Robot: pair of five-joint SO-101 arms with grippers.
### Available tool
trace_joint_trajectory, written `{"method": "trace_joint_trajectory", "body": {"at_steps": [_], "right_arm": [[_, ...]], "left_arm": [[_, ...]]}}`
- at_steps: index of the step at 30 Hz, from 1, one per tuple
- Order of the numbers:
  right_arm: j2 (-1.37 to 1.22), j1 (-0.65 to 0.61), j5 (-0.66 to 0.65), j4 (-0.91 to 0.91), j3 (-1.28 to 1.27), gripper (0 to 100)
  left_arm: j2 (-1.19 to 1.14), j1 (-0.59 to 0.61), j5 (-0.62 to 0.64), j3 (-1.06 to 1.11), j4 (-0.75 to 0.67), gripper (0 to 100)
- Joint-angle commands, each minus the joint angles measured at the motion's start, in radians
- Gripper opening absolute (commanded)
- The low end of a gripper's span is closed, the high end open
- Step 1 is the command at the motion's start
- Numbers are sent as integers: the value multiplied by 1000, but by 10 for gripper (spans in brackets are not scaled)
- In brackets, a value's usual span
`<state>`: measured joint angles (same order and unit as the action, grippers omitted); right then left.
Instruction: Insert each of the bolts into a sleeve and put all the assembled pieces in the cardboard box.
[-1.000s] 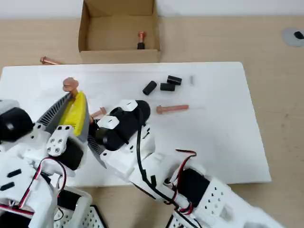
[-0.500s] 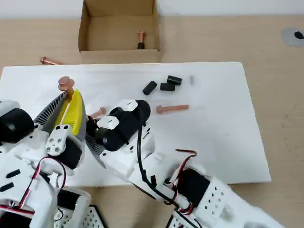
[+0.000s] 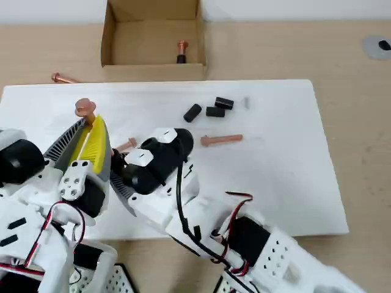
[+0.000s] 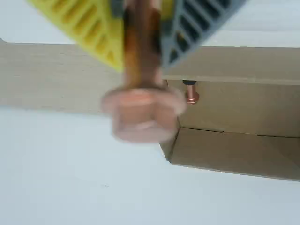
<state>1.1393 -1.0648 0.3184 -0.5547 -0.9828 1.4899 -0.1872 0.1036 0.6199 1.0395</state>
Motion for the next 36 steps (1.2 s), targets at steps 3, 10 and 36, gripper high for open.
{"method": "trace_joint_trajectory", "body": {"at_steps": [3, 10, 36], "right_arm": [[28, -30, 12, 29, 111, 9], [27, -36, 11, 23, 113, 9], [31, 147, -9, -71, 133, 9]], "left_arm": [[-8, 23, -11, 37, -80, 3], [-4, 17, -11, 89, -144, 3], [-8, 365, -51, 256, -107, 3]]}}
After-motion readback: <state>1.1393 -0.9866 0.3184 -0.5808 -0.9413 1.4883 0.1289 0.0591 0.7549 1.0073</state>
